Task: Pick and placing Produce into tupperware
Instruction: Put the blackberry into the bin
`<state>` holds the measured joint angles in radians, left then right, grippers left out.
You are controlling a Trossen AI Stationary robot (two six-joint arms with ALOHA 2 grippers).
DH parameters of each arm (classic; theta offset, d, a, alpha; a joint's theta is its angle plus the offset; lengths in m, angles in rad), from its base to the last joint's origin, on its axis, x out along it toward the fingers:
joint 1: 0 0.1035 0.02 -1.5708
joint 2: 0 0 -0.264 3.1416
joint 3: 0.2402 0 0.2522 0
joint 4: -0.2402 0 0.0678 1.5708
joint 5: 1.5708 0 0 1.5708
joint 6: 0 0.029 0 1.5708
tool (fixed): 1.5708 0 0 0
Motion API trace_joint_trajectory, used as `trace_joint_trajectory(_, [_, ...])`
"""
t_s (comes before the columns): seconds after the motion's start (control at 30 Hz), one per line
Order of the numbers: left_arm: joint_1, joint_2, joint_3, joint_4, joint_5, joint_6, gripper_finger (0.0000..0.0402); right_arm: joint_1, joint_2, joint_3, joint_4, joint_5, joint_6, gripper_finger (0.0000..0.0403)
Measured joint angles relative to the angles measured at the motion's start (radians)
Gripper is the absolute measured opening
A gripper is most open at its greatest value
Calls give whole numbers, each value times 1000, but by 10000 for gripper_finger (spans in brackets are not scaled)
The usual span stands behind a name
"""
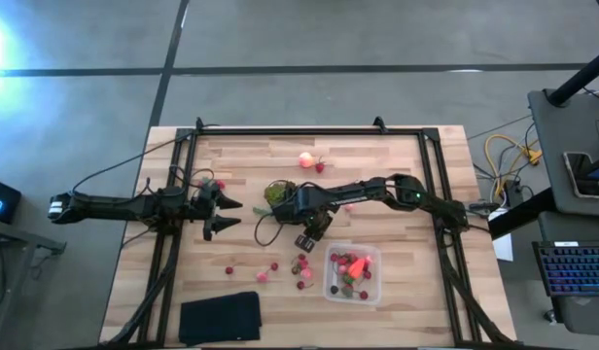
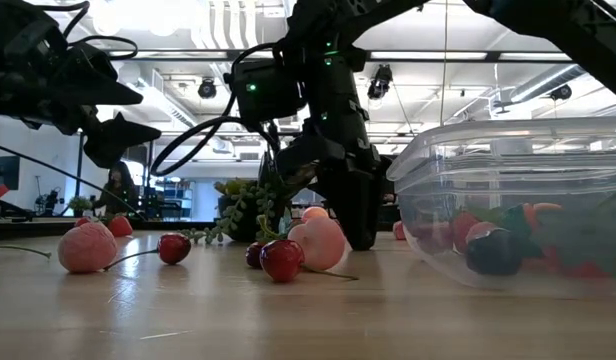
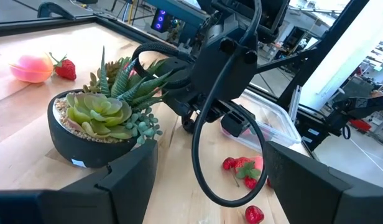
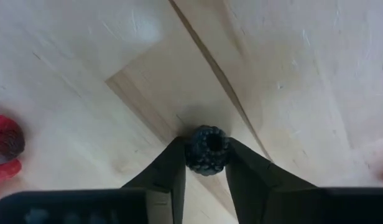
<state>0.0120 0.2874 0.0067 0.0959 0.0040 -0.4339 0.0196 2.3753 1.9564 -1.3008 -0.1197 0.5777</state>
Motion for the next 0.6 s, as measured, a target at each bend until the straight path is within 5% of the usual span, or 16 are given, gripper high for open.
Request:
trace_joint_trajectory(0.37, [0,0,0,0,0,0,277,23,-256,-1,-42,-16,88,93])
trace_joint_trajectory(0.6, [0,0,0,0,0,0,277,159,-514,-56,-68,-36,148,102])
